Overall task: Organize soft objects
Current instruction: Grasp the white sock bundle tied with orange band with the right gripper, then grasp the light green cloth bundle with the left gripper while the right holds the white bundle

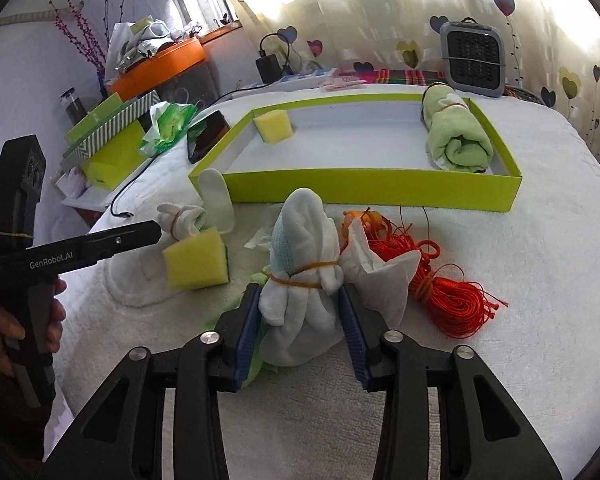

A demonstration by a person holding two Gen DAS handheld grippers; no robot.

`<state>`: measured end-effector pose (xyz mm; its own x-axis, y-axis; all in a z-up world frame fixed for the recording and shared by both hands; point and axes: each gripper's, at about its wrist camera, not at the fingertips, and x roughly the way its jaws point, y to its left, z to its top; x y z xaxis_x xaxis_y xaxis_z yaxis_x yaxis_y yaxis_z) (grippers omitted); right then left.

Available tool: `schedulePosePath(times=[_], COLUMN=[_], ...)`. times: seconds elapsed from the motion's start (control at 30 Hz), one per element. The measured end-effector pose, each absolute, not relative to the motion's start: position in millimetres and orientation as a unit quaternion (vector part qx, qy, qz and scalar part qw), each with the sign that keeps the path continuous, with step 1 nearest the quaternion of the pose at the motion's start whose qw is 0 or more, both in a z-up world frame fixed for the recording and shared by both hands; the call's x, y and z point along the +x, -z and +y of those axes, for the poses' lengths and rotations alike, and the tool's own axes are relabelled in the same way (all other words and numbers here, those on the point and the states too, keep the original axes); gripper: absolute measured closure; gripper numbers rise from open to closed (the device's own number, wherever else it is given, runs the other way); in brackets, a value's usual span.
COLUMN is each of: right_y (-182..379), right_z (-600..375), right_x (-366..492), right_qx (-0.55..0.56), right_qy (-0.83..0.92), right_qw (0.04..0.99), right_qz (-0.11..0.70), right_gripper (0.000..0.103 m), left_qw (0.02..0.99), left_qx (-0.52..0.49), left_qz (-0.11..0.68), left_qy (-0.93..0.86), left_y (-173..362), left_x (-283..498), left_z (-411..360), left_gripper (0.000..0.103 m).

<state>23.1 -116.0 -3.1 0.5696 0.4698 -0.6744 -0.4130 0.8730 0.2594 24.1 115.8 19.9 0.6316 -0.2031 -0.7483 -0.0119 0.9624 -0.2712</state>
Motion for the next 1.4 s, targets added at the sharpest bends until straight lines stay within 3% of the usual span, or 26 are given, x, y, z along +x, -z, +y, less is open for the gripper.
schedulePosePath(times=[0.2, 0.9, 1.23, 1.4], right_y=[2.5, -31.3, -29.6, -29.1], right_z=[-119.6, -133.1, -137.0, -142.4], right_x=[21.6, 1.2, 2.4, 1.8], right_qx=[0.045, 0.073, 0.071, 0.073], right_qy=[-0.251, -0.263, -0.252, -0.242], right_qw=[0.886, 0.903, 0.904, 0.907], right_qz=[0.388, 0.332, 0.337, 0.337], right_gripper=[0.072, 0.072, 0.072, 0.072], left_qw=[0.895, 0.906, 0.891, 0.905], left_qx=[-0.127, -0.097, -0.099, -0.085], left_qz=[0.423, 0.407, 0.433, 0.411], left_qy=[0.057, 0.062, 0.092, 0.062], left_y=[-21.9, -34.3, -20.3, -35.1], left_x=[24.3, 37.1, 41.2, 23.9], left_z=[114.9, 117.3, 111.2, 108.5], left_gripper=[0.045, 0.045, 0.045, 0.045])
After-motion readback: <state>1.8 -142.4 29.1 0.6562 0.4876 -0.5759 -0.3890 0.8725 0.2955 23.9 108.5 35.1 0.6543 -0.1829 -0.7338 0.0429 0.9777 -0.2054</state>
